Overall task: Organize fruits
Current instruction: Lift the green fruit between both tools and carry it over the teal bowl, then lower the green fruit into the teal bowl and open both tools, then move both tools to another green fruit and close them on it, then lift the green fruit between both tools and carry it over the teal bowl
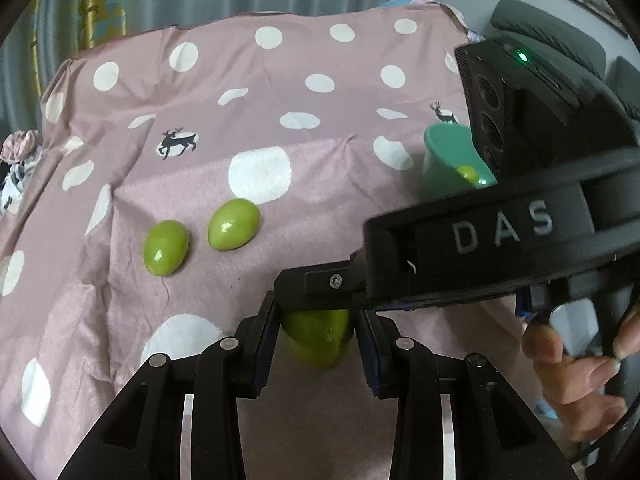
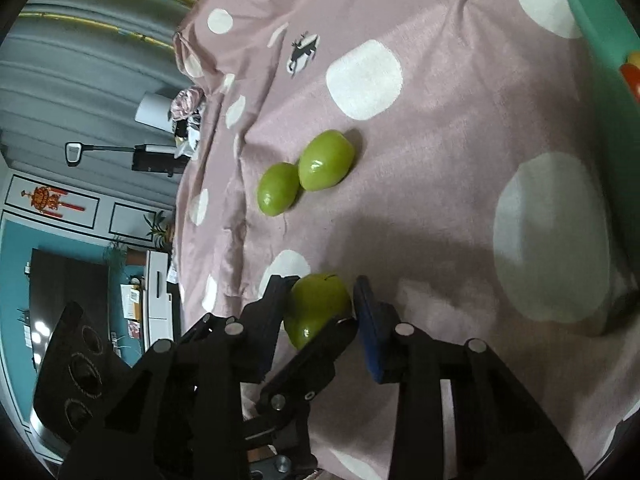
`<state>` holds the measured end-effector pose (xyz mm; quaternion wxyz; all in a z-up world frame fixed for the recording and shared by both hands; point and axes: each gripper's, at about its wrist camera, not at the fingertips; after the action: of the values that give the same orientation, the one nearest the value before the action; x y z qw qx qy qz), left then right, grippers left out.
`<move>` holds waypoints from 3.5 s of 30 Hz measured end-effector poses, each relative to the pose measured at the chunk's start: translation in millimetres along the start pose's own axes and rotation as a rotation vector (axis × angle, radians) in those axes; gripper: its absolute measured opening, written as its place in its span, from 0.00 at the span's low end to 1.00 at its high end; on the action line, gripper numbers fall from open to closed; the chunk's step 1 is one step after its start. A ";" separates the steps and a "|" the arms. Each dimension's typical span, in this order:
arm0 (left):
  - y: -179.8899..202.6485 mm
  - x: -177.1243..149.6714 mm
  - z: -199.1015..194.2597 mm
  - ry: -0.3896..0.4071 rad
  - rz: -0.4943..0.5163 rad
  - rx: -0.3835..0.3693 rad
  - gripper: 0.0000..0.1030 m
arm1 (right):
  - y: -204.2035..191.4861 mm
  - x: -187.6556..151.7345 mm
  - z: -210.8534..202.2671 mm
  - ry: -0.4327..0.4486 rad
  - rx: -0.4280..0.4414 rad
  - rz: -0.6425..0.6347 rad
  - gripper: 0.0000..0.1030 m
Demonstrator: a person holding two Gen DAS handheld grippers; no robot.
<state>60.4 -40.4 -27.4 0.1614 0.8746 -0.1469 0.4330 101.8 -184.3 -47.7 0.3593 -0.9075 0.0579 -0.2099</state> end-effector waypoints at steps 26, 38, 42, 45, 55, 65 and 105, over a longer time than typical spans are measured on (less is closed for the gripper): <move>188.1 72.8 40.1 0.074 0.221 -0.251 0.36 | 102.9 29.1 -192.6 0.414 -0.070 0.222 0.36; 190.8 64.0 34.6 0.021 0.223 -0.189 0.66 | 110.6 15.1 -217.9 0.477 -0.079 0.283 0.65; 177.0 60.5 29.8 0.000 0.212 -0.168 0.80 | 101.1 14.1 -211.2 0.461 -0.061 0.271 0.73; 161.1 57.4 23.8 0.008 0.198 -0.138 0.80 | 91.2 12.8 -201.7 0.443 -0.062 0.256 0.78; 65.5 37.2 1.8 0.027 0.186 0.047 0.80 | 26.1 14.0 -159.2 0.397 -0.055 0.088 0.79; -35.4 25.5 3.2 0.075 0.059 0.147 0.80 | -30.3 30.5 -30.6 0.173 -0.063 -0.116 0.66; -59.0 30.7 98.4 -0.160 0.056 0.040 0.36 | 14.5 74.1 71.2 0.034 -0.028 0.091 0.36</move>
<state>171.6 -30.9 -68.3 0.1195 0.9049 -0.1753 0.3691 199.6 -169.3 -78.9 0.3548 -0.9051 0.1080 -0.2079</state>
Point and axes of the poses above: each gripper's, at about its wrist camera, not at the fingertips, and z roughly the way its jaws point, y to its right, x to its top, and after that the axes turned 12 degrees about y, right-handed
